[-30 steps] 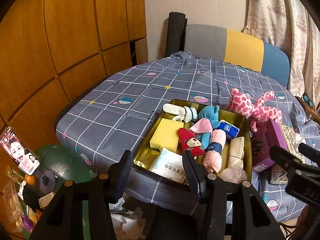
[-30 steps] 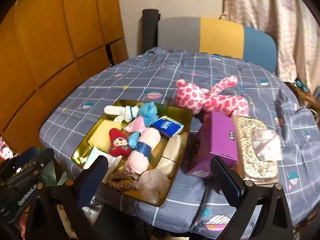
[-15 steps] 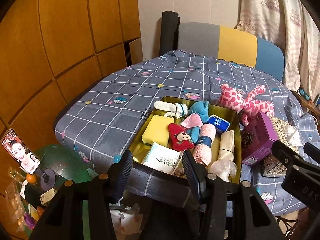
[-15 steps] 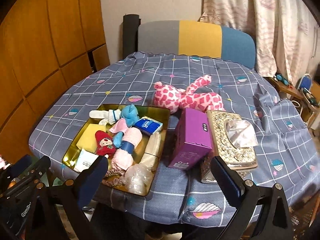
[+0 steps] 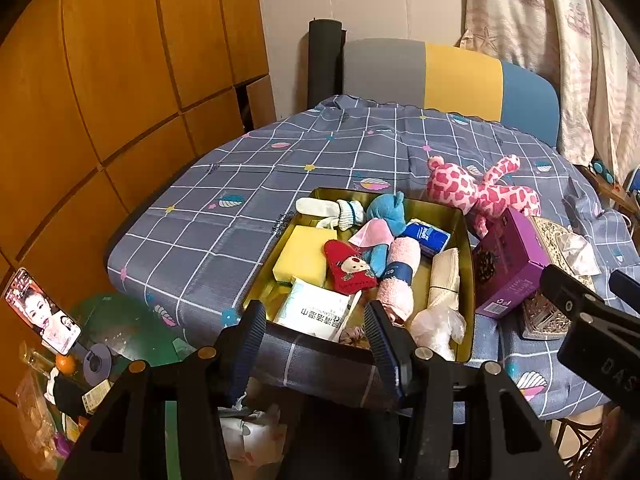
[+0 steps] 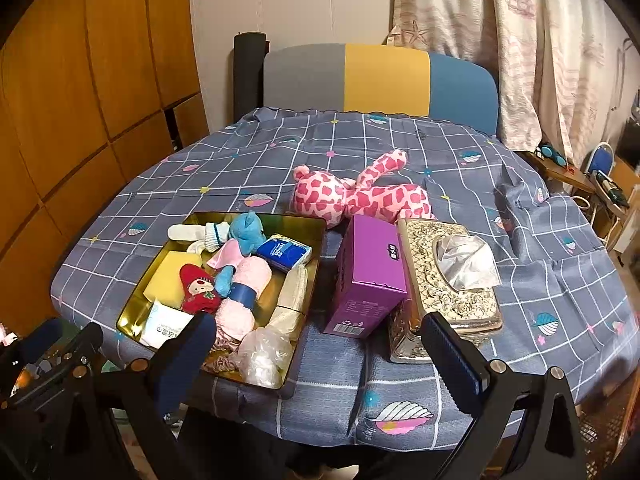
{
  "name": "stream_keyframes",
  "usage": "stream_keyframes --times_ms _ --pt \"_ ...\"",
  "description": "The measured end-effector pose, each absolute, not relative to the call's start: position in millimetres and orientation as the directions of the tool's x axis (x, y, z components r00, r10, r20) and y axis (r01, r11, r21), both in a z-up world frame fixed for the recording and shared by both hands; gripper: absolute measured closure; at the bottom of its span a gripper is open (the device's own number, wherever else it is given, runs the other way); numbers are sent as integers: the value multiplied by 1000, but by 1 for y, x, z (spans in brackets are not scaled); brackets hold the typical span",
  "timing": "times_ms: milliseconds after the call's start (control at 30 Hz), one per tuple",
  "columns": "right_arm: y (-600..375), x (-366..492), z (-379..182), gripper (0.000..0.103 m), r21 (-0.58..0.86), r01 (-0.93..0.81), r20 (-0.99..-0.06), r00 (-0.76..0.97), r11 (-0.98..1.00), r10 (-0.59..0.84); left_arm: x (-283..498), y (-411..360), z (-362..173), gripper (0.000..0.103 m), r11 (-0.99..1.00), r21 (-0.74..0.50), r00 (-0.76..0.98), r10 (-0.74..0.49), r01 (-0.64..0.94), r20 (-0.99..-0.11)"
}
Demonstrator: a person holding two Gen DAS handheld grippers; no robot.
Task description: Organize soft objects
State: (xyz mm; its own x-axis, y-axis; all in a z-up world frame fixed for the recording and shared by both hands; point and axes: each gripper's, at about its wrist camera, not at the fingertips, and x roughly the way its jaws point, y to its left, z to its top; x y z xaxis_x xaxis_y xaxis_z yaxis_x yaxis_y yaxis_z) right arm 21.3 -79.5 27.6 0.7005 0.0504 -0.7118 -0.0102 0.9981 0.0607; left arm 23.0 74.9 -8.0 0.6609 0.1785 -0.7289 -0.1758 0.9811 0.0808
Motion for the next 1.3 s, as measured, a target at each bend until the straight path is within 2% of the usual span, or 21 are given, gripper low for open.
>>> stream_keyframes --times_ms 1300 --pt "-83 27 18 0 63 -20 -734 676 998 60 28 65 -17 51 984 98 642 171 -148 -747"
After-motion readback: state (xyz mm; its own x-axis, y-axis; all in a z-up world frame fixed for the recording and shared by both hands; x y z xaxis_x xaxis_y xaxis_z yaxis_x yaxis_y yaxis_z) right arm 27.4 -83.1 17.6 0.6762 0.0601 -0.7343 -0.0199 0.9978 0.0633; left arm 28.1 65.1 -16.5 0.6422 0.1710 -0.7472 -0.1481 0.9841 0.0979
